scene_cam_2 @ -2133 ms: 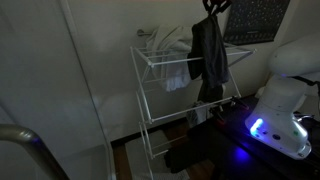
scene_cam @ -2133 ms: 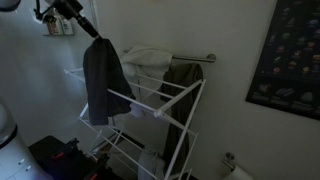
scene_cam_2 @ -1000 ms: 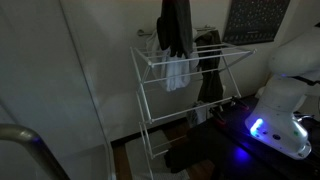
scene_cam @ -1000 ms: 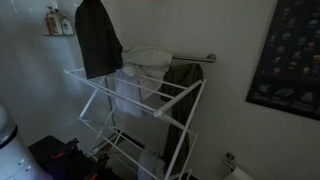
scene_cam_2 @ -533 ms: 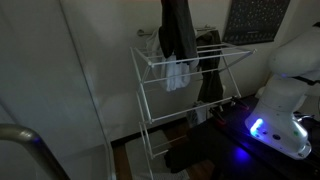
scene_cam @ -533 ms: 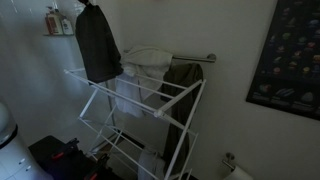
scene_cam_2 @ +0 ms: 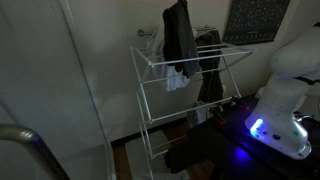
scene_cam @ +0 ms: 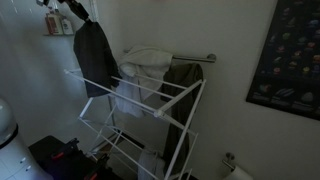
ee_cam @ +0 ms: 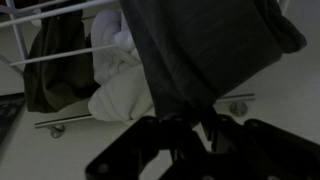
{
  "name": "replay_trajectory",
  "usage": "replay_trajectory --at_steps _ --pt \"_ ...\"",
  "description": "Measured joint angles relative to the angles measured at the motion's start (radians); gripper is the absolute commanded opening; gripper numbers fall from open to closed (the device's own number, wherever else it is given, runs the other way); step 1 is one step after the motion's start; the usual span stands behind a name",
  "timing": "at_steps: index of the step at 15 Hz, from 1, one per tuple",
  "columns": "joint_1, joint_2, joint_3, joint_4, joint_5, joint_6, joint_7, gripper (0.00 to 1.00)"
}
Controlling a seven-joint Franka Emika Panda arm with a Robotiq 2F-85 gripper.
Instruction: Move the white towel to the silver hanger then move the black cloth to the second position from you
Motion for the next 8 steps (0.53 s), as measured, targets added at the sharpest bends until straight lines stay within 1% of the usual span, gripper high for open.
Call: replay_trajectory --at_steps 8 --pt "0.022 0.0 -0.005 -0.15 0.0 0.008 0.002 0.03"
